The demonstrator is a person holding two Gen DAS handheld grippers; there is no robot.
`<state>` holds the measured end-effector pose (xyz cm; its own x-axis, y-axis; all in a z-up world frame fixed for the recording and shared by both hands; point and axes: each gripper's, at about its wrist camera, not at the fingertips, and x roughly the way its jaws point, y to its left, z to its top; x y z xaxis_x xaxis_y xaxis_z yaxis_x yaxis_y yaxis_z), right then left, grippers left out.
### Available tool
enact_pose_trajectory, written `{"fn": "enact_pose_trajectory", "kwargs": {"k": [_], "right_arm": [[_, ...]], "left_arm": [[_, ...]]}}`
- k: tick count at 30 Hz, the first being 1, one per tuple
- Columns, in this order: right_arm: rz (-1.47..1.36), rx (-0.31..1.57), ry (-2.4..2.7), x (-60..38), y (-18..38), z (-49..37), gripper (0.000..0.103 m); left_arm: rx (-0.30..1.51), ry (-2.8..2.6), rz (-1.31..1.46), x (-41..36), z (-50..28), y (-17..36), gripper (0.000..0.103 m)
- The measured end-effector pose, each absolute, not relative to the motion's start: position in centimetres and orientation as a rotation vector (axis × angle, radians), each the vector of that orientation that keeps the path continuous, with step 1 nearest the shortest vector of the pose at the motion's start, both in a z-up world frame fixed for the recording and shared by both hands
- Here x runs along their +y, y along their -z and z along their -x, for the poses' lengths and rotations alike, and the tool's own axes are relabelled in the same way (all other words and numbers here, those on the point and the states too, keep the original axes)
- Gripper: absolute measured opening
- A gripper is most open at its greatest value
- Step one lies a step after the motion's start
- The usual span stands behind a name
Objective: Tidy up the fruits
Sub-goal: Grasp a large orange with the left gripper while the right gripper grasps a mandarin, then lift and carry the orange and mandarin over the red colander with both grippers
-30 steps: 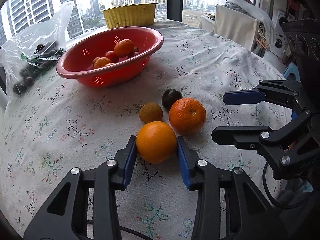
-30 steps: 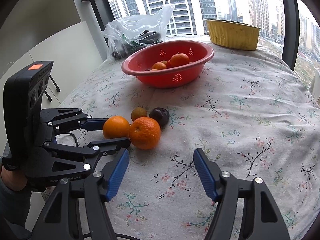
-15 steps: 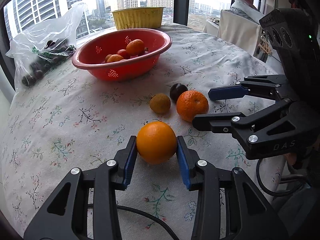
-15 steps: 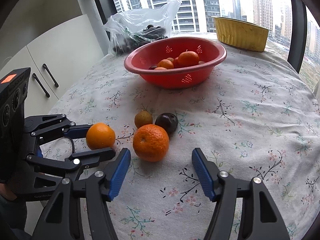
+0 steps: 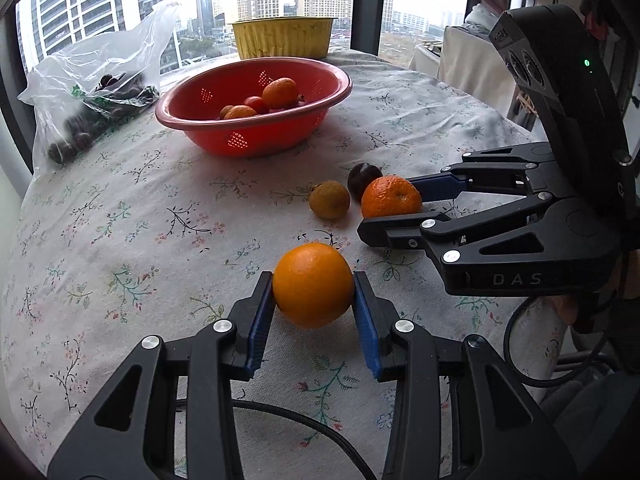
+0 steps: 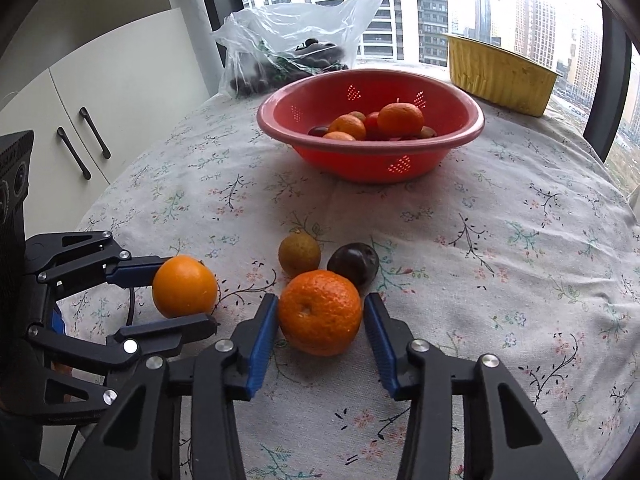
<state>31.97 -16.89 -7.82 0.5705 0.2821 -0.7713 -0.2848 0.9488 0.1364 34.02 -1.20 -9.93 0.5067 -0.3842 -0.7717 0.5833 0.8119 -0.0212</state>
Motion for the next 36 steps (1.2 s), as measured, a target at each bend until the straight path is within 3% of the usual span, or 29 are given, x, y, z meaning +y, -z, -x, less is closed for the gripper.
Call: {"fn": "enact_pose_trajectory", "kwargs": {"k": [19,36], "right_arm": [[-0.03,0.886,-0.345,-18.4,7.1,-30.3,0.041],[-0.083,0.807,-0.289,-22.8,3.4,-32.8,0.041]], "left_arm": [[0.839,0.608,-0.251,-2.0,-34.1,9.3,0.036],[0.768,0.558,-0.245,-0.2,-38.8,5.1,0.036]]}}
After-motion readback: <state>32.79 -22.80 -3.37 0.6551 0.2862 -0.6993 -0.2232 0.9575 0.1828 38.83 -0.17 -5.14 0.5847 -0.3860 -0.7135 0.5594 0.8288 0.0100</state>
